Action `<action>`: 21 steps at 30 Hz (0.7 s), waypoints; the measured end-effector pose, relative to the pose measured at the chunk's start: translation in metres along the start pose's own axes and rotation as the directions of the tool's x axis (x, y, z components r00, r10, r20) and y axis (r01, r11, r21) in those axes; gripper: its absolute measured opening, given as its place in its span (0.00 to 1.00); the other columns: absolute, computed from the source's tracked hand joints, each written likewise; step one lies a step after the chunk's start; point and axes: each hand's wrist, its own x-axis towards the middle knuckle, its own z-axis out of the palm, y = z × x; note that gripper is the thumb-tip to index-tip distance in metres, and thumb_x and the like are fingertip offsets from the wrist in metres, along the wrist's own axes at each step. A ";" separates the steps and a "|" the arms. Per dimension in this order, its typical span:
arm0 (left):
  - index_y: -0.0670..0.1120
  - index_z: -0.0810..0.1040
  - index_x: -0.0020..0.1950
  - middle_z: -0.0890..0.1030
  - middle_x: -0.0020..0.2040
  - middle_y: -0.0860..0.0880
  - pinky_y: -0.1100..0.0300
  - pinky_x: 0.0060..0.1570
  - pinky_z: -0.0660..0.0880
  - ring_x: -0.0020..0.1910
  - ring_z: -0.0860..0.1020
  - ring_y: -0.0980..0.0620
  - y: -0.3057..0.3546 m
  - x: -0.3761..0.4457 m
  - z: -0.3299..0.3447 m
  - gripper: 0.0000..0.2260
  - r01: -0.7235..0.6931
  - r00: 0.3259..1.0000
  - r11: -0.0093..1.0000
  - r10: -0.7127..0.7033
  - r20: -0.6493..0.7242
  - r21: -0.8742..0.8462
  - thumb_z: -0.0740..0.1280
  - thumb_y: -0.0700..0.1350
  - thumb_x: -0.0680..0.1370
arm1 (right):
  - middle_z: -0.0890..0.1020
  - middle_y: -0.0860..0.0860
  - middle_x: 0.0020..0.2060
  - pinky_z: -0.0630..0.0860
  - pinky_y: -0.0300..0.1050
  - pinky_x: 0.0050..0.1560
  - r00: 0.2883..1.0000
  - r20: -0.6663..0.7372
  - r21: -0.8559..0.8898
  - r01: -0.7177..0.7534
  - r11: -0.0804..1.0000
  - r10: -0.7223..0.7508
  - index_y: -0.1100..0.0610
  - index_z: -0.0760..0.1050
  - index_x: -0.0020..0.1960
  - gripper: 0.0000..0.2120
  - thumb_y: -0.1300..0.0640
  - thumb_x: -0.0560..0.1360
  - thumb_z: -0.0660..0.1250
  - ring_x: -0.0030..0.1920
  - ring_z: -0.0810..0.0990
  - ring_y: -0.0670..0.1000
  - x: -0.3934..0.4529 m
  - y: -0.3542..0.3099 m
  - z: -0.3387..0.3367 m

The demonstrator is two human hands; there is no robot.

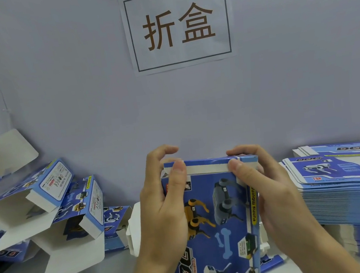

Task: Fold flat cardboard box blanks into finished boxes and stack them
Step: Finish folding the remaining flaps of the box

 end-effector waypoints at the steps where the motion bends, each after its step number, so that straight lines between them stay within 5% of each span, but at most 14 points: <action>1: 0.57 0.74 0.56 0.81 0.50 0.54 0.58 0.33 0.82 0.48 0.85 0.47 -0.001 -0.001 0.000 0.09 -0.009 1.000 1.000 0.009 0.005 0.004 0.60 0.54 0.77 | 0.84 0.60 0.51 0.83 0.62 0.45 1.000 0.001 0.014 -0.004 1.000 0.004 0.49 0.78 0.51 0.12 0.49 0.69 0.71 0.49 0.86 0.61 0.000 0.000 0.000; 8: 0.54 0.78 0.53 0.84 0.52 0.54 0.59 0.34 0.81 0.49 0.86 0.47 0.000 -0.004 -0.009 0.06 0.067 0.992 0.991 -0.055 0.112 -0.111 0.66 0.53 0.78 | 0.85 0.57 0.46 0.84 0.53 0.38 0.998 0.053 0.177 -0.044 0.983 0.035 0.52 0.81 0.45 0.07 0.56 0.68 0.70 0.46 0.87 0.60 -0.002 -0.003 0.000; 13: 0.53 0.82 0.50 0.78 0.67 0.53 0.48 0.43 0.83 0.62 0.81 0.43 0.000 0.000 -0.020 0.17 0.090 0.984 0.978 -0.058 0.167 -0.190 0.72 0.64 0.71 | 0.80 0.47 0.63 0.83 0.53 0.44 0.994 0.095 0.286 -0.083 0.955 0.058 0.53 0.84 0.40 0.05 0.60 0.67 0.70 0.62 0.82 0.57 -0.007 0.000 -0.005; 16: 0.53 0.83 0.49 0.78 0.67 0.54 0.50 0.41 0.83 0.62 0.81 0.45 -0.002 0.000 -0.018 0.19 0.073 0.984 0.978 -0.039 0.172 -0.193 0.72 0.66 0.70 | 0.77 0.46 0.68 0.83 0.53 0.46 0.990 0.143 0.250 -0.041 0.967 0.005 0.53 0.85 0.41 0.12 0.50 0.61 0.82 0.65 0.79 0.57 -0.007 0.000 -0.006; 21: 0.54 0.83 0.43 0.79 0.64 0.56 0.52 0.37 0.83 0.62 0.81 0.45 -0.002 0.000 -0.010 0.22 0.021 0.996 0.988 -0.007 0.088 -0.153 0.72 0.71 0.65 | 0.75 0.44 0.70 0.82 0.53 0.49 0.986 0.140 0.191 0.060 0.980 -0.087 0.53 0.86 0.42 0.20 0.40 0.60 0.82 0.69 0.76 0.52 -0.005 0.007 -0.007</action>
